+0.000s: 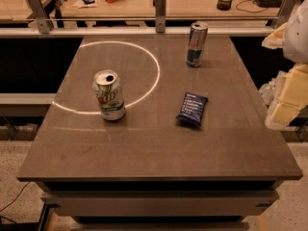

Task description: Knock 7up can over

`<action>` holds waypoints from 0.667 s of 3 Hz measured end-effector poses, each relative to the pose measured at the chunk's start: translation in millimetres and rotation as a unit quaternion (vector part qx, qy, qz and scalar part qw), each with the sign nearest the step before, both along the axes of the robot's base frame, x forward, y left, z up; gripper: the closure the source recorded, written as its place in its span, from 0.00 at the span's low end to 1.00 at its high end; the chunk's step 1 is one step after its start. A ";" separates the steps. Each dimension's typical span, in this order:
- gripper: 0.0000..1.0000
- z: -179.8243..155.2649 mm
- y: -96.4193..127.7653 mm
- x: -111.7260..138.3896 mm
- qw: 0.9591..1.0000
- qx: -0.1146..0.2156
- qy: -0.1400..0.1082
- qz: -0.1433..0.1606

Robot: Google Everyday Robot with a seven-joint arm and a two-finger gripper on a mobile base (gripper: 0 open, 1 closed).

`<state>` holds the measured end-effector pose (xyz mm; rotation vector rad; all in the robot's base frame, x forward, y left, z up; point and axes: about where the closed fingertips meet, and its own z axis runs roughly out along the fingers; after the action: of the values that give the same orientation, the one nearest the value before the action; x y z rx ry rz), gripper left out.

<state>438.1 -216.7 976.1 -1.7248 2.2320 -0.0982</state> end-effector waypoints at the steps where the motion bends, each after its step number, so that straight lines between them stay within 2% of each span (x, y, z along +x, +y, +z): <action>1: 0.00 0.0 0.0 0.0 1.000 0.000 0.000 0.000; 2: 0.00 6.1 14.7 1.4 0.999 0.038 -0.009 0.016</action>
Offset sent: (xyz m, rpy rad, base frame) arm 0.0029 0.0443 0.0166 0.2415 -0.0323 0.1046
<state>439.5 -201.9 982.2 -1.7126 2.1656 -0.0202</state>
